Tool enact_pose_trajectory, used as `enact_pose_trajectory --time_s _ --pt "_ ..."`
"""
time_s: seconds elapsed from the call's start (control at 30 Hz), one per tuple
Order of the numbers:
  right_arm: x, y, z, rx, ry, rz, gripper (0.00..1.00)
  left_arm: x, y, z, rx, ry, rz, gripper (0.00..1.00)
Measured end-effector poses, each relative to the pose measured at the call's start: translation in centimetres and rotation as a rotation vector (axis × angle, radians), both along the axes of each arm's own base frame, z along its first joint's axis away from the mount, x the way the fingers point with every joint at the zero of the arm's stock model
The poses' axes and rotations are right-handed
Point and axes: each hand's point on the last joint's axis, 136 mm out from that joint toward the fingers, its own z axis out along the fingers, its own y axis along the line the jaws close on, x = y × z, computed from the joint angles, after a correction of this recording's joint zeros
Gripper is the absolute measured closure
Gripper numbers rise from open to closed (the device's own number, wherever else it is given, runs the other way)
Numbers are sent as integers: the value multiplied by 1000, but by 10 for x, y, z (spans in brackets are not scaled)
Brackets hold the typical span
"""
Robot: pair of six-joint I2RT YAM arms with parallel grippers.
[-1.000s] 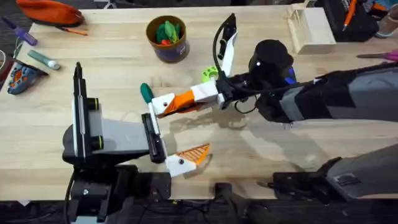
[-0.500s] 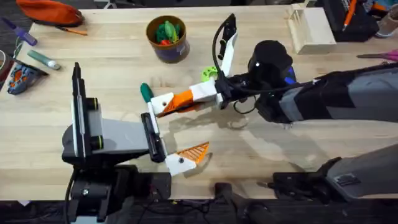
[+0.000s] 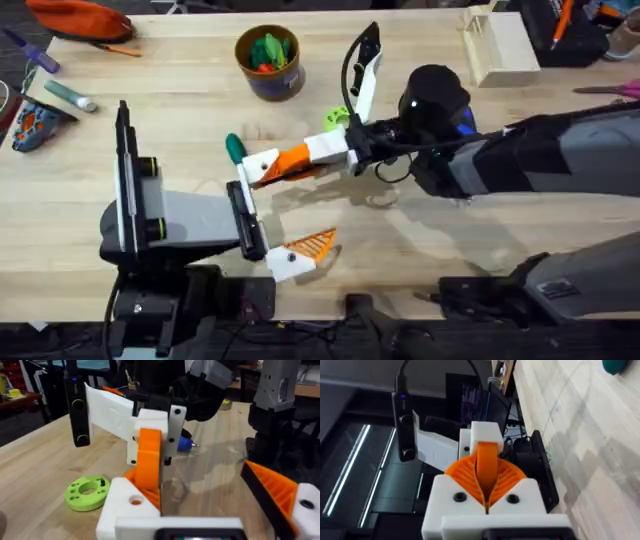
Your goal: Pick up the gripper from the table and insert it into the empty holder that is missing its gripper. Then pick up a screw, insert it into the mounting hole, and use the screwdriver to tighten it. Finally, clean up the table by picking up the vegetable and placing it into the bucket.
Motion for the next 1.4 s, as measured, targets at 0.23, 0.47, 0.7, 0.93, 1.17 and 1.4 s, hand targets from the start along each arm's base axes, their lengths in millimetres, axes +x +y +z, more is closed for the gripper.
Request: enact_pose_trajectory --time_s 0.23,0.47,0.7,0.93,1.17,1.4 --pt "0 0 0 0 0 -3 993 0 0 0 0 0 1 16" --pt "1 1 1 4 -6 -8 993 1 0 0 1 -1 4 15" --pt "3 2 4 18 -27 -20 993 2 1 0 4 -9 11 15" --pt "3 2 4 17 -27 -27 993 3 1 0 4 -10 15 15" --pt "3 2 2 14 -23 -32 993 3 1 0 5 -10 16 15" --pt "2 2 1 13 -23 -38 993 3 1 0 4 -9 15 16"
